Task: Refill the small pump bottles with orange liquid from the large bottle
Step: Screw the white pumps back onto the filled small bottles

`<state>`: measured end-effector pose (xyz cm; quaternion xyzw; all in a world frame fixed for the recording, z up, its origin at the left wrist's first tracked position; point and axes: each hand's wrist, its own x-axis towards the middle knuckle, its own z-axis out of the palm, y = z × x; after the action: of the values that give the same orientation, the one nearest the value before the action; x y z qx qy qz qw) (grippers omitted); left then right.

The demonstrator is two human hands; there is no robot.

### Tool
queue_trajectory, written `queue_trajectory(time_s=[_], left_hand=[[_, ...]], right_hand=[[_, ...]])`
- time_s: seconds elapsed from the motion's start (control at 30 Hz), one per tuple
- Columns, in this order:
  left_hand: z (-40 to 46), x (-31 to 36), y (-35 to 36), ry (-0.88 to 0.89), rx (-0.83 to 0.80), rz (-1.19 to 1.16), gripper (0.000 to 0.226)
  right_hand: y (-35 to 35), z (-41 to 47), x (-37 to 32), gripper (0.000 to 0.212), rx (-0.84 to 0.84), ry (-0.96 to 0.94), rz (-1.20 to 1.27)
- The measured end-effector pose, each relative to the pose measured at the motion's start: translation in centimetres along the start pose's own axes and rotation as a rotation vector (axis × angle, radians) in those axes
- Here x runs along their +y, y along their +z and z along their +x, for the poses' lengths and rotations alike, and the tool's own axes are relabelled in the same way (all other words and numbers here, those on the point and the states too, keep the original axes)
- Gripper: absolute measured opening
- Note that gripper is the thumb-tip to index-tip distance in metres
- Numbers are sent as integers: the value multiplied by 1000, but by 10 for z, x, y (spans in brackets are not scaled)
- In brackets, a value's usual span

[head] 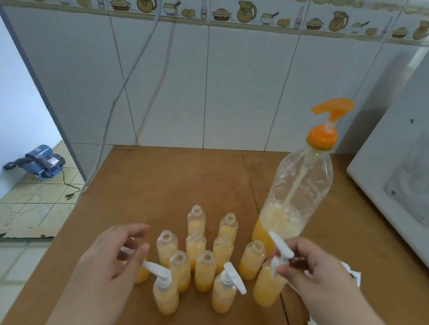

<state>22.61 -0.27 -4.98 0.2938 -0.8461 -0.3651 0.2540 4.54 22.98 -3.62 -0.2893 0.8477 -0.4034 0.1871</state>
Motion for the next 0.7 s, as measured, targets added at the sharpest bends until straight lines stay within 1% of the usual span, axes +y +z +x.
queue_trajectory(time_s=[0.07,0.13,0.17,0.23,0.3,0.37,0.4,0.43,0.5,0.53,0.57,0.6,0.67,0.7], left_hand=[[5,4,1,28,-35,139,26],[20,8,1,71,-62,292,31],[30,8,2,86,-96,366,36],[51,8,5,74,-244,480,53],[69,9,11,5,-439,597,65],[82,13,17,-48,-596,680,65],[85,16,20,-64,-645,709,62],[88,18,24,-77,-684,747,58],[92,23,30,-92,-757,849,54],[94,24,33,-94,-790,888,54],[96,25,36,-100,-820,906,54],[97,24,39,-109,-849,913,55],[100,23,42,-110,-890,934,55],[101,22,45,-106,-904,940,53]], right_hand=[[17,1,19,32,-25,42,-25],[29,4,30,32,-14,33,-37],[32,6,33,30,1,29,-36],[34,9,35,27,14,9,-46],[33,12,35,27,4,-16,-32],[33,16,33,28,-5,-29,-1],[33,17,33,30,-6,-30,17],[31,18,32,33,-17,-26,35],[23,18,33,47,-46,-10,71],[16,17,34,53,-12,1,73],[7,15,36,55,63,16,78],[-4,12,38,51,151,43,89],[-23,4,46,36,313,127,48],[-30,-1,50,28,345,194,2]])
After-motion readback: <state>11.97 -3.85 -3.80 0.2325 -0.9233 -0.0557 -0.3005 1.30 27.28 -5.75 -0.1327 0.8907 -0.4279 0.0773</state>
